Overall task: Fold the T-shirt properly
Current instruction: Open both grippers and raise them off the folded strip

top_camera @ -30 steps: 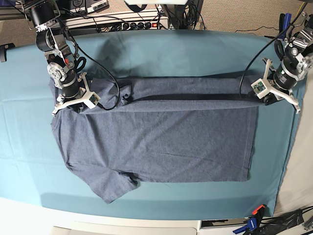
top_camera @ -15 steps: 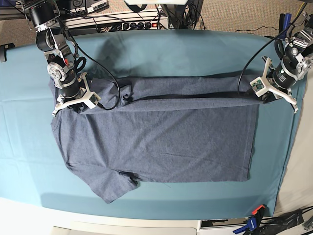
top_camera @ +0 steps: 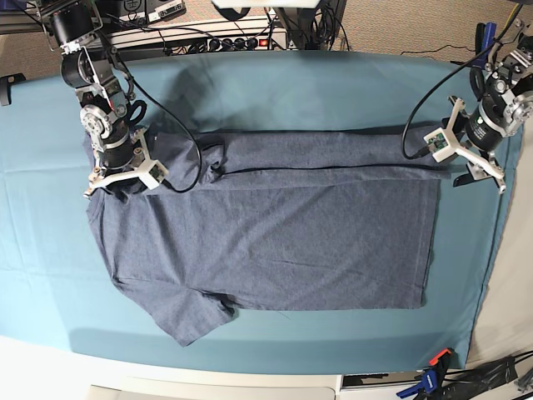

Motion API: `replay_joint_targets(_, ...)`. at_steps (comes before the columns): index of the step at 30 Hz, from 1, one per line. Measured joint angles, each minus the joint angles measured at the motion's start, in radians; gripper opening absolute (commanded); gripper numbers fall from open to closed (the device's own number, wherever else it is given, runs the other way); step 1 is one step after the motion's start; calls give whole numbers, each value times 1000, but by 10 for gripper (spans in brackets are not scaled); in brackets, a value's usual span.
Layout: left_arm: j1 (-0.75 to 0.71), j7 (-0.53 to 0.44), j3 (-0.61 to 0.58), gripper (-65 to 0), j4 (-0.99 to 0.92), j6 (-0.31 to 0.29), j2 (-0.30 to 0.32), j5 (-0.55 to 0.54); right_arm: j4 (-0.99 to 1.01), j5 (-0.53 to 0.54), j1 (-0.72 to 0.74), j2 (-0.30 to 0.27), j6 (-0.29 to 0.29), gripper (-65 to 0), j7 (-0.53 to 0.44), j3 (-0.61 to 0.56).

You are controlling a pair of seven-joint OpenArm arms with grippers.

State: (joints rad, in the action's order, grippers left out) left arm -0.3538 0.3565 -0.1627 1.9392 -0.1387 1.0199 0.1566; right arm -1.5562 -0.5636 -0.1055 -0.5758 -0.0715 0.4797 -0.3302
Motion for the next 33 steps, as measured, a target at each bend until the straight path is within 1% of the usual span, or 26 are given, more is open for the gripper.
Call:
replay_joint_targets(1,0,0,0,-333,0,0,0,0,-5,-17,0,-1,19,-417,16,0)
replay_joint_targets(3,0,1,0,-333,0,0,0,0,-19,-16,0,-7,30,-417,29,0)
replay_joint_targets(4,0,2,0,-333,0,0,0,-8,-27,-16,0,-7,48,-417,39,0)
replay_joint_targets(8,-1,76,0,-333,1,0,0,-103,-87,-11,0,-6,58,-417,114,0)
replay_joint_targets(9,-3,97,0,-333,8,0,-1,-120,-113,-5,0,-8,51,-417,130,0)
replay_joint_targets(10,-3,117,0,-333,21,-9,-5,-122,-142,13,-1,-16,17,-417,140,0)
replay_joint_targets(11,-5,131,0,-333,34,-10,-14,-120,-179,28,-4,-31,-32,-417,150,0)
replay_joint_targets(13,-17,148,0,-333,66,-20,-21,-121,-256,65,-22,-59,-90,-417,191,0)
replay_joint_targets(14,-29,159,0,-333,85,-20,-20,-123,-292,82,-40,-78,-110,-417,206,0)
replay_joint_targets(17,-65,174,0,-333,124,-18,-18,-120,-367,77,-113,-130,-110,-417,249,3)
replay_joint_targets(19,-90,176,0,-333,137,-19,-17,-114,-375,71,-159,-153,-111,-417,246,25)
replay_joint_targets(22,-127,196,0,-333,142,-19,-17,-91,-375,64,-240,-195,-114,-417,253,100)
replay_joint_targets(26,-171,204,0,-333,142,-20,-16,-81,-377,64,-339,-249,-132,-417,251,198)
replay_joint_targets(28,-196,212,0,-333,143,-21,-16,-71,-401,92,-398,-275,-140,-417,259,228)
replay_joint_targets(29,-210,216,0,-333,145,-23,-16,-60,-422,117,-428,-283,-153,-417,260,239)
replay_joint_targets(31,-249,219,0,-333,161,-28,-15,-29,-469,171,-486,-286,-181,-417,264,252)
replay_joint_targets(32,-266,220,0,-333,169,-30,-15,-20,-493,198,-513,-286,-182,-416,268,253)
replay_joint_targets(33,-283,219,0,-333,176,-27,-16,-8,-513,201,-540,-286,-188,-415,268,252)
